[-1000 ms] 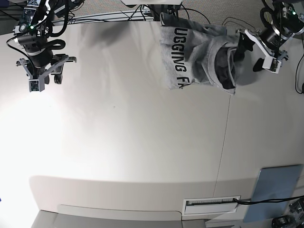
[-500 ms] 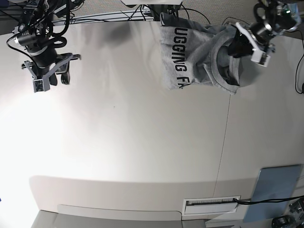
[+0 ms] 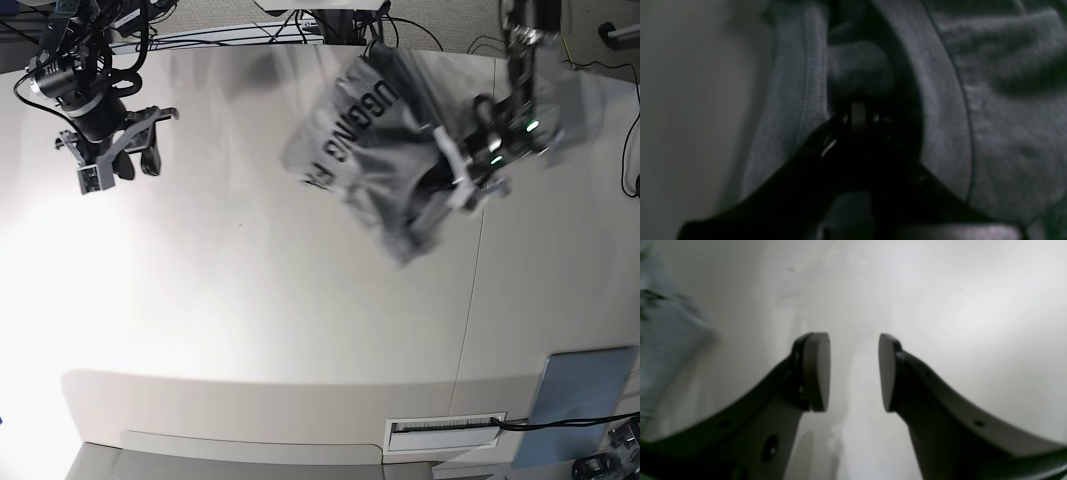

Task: Fold the T-shirt properly
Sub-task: 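Lift and flip the bundle over with the left gripper, pressing with the right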

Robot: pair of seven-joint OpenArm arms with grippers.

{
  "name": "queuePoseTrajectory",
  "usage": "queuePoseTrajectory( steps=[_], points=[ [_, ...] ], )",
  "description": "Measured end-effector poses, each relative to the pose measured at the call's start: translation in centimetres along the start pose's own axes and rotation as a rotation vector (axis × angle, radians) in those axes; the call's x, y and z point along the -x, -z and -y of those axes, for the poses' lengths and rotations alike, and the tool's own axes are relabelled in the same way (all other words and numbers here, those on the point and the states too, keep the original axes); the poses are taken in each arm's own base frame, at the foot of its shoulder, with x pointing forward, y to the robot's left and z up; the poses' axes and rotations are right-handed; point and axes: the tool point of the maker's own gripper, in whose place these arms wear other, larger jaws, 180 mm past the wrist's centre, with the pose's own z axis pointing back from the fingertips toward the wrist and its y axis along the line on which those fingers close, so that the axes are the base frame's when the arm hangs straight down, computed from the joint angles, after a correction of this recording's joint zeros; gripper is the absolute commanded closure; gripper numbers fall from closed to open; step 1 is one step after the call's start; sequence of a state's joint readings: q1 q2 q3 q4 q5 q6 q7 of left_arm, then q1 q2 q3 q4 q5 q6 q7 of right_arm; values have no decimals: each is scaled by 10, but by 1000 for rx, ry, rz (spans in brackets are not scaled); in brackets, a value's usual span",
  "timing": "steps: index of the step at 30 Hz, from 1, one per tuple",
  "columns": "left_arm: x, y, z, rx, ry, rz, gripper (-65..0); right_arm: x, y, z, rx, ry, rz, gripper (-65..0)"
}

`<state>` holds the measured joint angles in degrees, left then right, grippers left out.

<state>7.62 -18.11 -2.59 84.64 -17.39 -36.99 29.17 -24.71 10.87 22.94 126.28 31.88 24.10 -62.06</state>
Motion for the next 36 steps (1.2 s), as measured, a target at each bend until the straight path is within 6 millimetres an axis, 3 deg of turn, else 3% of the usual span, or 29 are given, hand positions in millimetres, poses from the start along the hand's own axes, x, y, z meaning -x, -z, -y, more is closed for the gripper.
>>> queuePoseTrajectory(
  steps=[3,6,11,13,15,18,25,28,31,36],
  points=[
    [-21,23,20,53,78,-17,0,2,4,-11,-33,-16,-11,-240],
    [-42,31,14,32,112,-43,0,4,10,-26,-65,-53,-25,-240],
    [-94,2,-5,-26,68,50,0,5,18,-49,-104,-114,-22,-240],
    [-99,-15,-8,-14,30,82,0,4,21,-61,-126,-144,-16,-239],
    [-86,-32,-17,-29,-21,75,0,3,26,-66,-119,-166,2,-237],
    [-46,-52,-30,-72,-128,21,0,9,39,-73,-130,-161,-9,-175],
    [23,-76,-11,-59,-320,-32,0,21,85,-81,-181,-136,-83,-26],
    [28,-69,-6,-72,-355,17,0,34,102,-80,-193,-125,-148,-4],
    [37,-53,-6,-99,-411,30,0,56,104,-90,-222,-141,-232,-4],
    [14,-19,-2,-55,-379,52,0,67,101,-123,-306,-183,-254,-4]
  ],
)
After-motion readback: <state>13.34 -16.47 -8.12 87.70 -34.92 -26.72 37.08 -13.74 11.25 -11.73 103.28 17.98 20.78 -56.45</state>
